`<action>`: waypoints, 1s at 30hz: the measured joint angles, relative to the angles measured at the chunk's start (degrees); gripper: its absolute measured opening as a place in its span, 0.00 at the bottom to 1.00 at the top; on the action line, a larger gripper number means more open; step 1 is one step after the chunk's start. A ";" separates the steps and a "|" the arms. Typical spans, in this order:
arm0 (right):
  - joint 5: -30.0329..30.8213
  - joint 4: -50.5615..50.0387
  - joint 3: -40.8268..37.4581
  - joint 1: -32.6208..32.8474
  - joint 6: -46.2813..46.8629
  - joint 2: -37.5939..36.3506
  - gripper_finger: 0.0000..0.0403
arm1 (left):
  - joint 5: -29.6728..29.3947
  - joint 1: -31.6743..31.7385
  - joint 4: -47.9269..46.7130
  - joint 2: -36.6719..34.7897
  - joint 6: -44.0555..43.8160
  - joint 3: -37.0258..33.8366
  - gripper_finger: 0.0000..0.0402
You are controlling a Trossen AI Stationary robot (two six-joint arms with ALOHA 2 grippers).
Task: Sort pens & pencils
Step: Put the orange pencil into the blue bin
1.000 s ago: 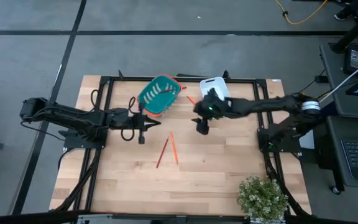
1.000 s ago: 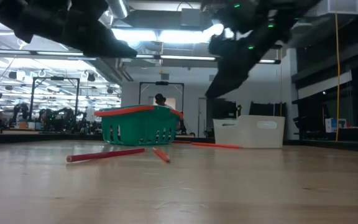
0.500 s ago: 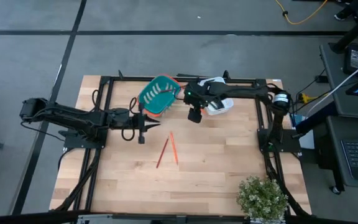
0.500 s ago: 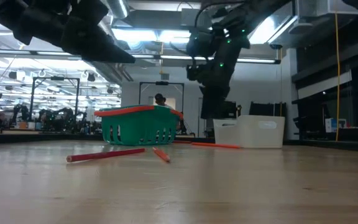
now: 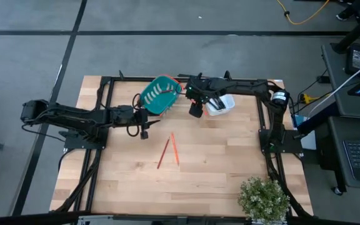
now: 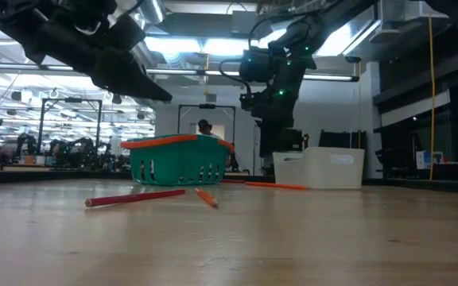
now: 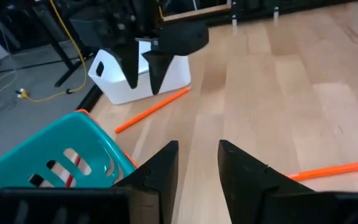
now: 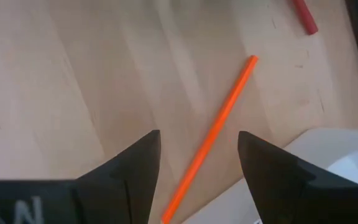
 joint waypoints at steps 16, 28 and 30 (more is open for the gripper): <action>-5.24 0.34 -0.04 -4.32 -3.99 0.12 0.54 | 0.23 -0.82 0.70 0.00 -0.07 0.00 0.26; -5.19 4.75 -0.11 -4.34 -5.71 3.84 0.54 | 0.88 -0.82 0.72 0.00 -0.42 0.00 0.27; -5.19 5.24 -0.11 -4.37 -5.77 4.47 0.54 | 0.88 -0.82 0.66 0.00 -0.42 0.00 0.27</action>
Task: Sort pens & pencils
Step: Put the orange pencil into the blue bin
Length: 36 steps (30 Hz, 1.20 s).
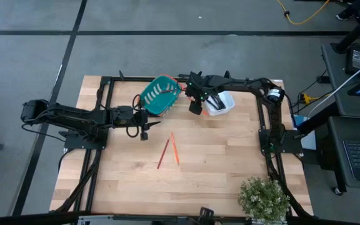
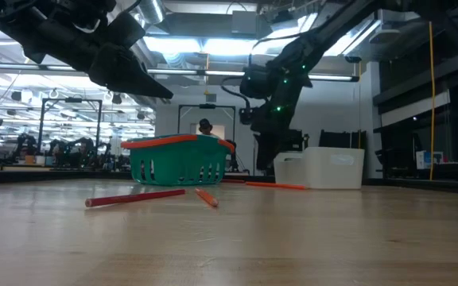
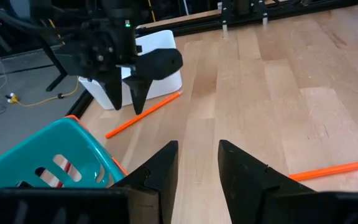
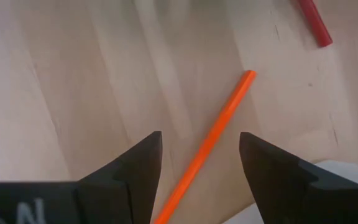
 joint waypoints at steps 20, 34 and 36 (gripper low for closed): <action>-0.16 -0.56 0.01 -1.06 0.12 4.63 0.54 | 0.00 0.00 0.00 0.00 -0.02 0.00 0.26; -3.53 -1.52 0.15 -2.23 -0.23 4.77 0.54 | -0.02 0.00 0.00 0.00 0.00 0.00 0.27; -4.87 -2.17 0.20 -2.52 0.10 4.70 0.54 | -0.01 0.00 0.00 0.00 0.00 0.00 0.26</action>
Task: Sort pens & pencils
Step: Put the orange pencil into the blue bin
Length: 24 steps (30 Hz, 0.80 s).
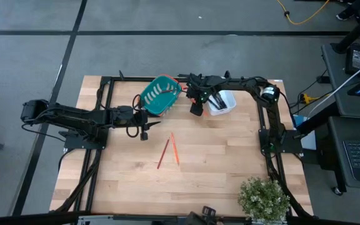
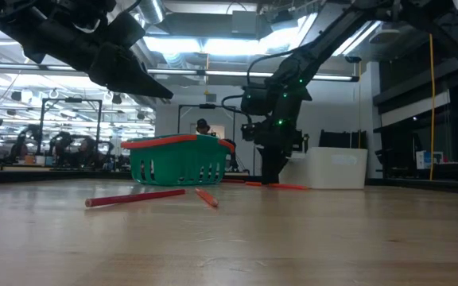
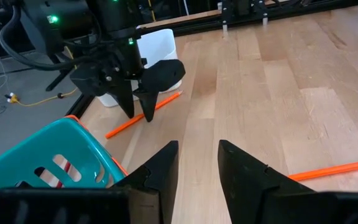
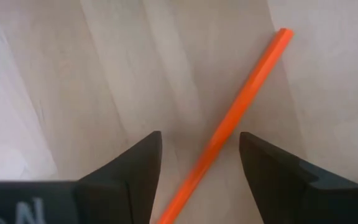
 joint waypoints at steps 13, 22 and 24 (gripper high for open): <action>-3.86 -2.84 0.02 -0.19 0.75 -0.07 0.34 | -0.01 0.00 0.00 0.00 0.00 0.00 0.27; 4.36 -2.65 -0.15 2.69 3.05 0.15 0.30 | -0.01 -0.01 0.00 0.00 0.00 0.00 0.27; 5.06 -2.52 -0.17 2.99 3.89 0.15 0.31 | -0.01 -0.01 0.00 0.00 0.00 0.00 0.27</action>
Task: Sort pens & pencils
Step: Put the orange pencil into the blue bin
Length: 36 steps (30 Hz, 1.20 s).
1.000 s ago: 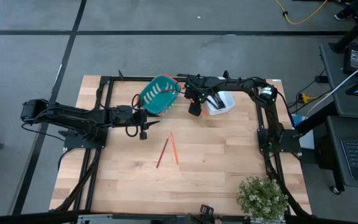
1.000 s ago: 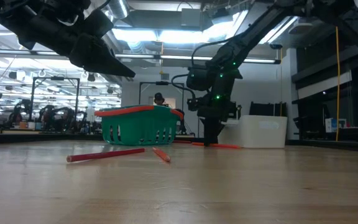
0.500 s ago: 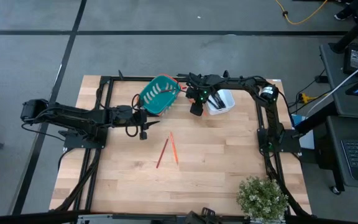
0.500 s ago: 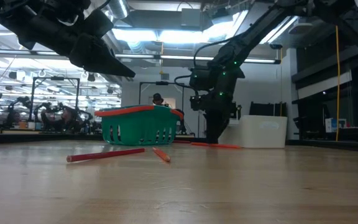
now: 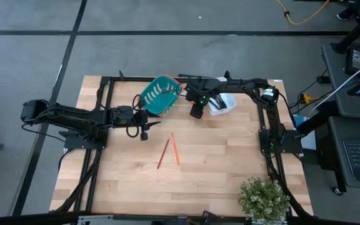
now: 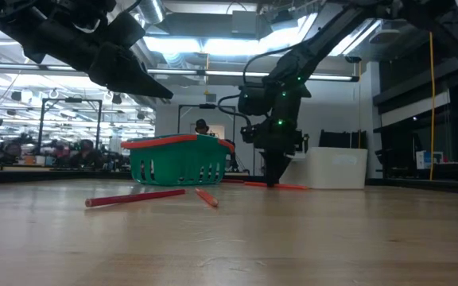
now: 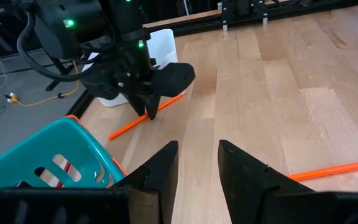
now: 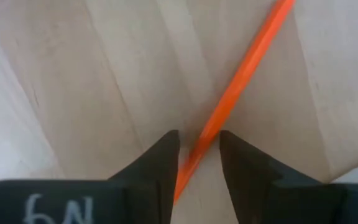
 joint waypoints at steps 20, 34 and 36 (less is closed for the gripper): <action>-4.07 -0.26 0.37 1.06 0.91 2.62 0.04 | 0.00 -0.01 0.03 -0.01 -0.06 0.02 0.26; -16.67 3.85 0.16 3.06 0.67 3.26 0.02 | 0.00 0.01 1.01 -0.02 -0.06 0.04 0.27; -17.48 4.39 0.12 3.64 0.65 3.29 0.02 | 0.00 0.01 1.00 -0.02 -0.02 0.04 0.26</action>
